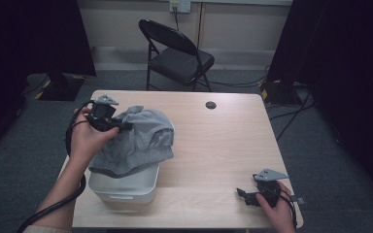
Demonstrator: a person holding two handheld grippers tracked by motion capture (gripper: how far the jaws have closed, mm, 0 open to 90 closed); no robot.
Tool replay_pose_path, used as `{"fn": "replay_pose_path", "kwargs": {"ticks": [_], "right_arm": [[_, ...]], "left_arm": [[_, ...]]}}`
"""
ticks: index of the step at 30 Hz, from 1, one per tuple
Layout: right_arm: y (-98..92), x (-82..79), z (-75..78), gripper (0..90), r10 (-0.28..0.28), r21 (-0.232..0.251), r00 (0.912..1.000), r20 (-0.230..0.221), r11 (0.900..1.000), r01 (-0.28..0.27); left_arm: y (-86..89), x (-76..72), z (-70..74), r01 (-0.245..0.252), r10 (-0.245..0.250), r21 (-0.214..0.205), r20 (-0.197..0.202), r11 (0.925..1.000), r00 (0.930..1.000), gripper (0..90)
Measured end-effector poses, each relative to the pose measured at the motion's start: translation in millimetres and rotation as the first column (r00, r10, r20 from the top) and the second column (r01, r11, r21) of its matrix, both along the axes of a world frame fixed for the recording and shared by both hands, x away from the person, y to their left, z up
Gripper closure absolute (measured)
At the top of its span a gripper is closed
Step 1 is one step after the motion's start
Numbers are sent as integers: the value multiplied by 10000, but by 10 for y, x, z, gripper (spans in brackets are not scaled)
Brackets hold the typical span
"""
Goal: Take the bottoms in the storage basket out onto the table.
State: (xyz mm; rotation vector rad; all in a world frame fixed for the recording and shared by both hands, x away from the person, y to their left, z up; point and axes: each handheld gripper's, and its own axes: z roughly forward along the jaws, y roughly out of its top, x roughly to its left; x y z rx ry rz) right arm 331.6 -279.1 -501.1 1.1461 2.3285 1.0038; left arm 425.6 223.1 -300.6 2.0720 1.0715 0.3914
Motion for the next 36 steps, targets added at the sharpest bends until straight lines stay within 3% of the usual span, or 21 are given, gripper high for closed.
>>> {"fn": "replay_pose_path", "kwargs": {"ticks": [9,13,18,23,29,36], "right_arm": [[1,0,0,118,-10,10,10000,4,10000,9],[0,1,-1,118,-1,0,10000,22,10000,1],[0,1,-1,118,2,-1,10000,24,10000,-2],[0,1,-1,118,2,4,10000,22,10000,-2],[0,2,-1,118,4,4,10000,24,10000,-4],[0,1,-1,118,0,7,10000,18,10000,0]], "left_arm": [[-309,93,413,307,-294,-179,695,9994,9972,769],[-519,154,469,561,-528,-301,1015,9980,9934,769],[-740,209,490,861,-817,-389,1037,9955,9913,769],[-1070,287,572,1162,-1113,-364,1160,9926,9870,770],[-1421,330,528,1611,-1539,-477,1272,9858,9799,769],[-1818,359,302,2153,-2085,-542,1092,9751,9719,769]]}}
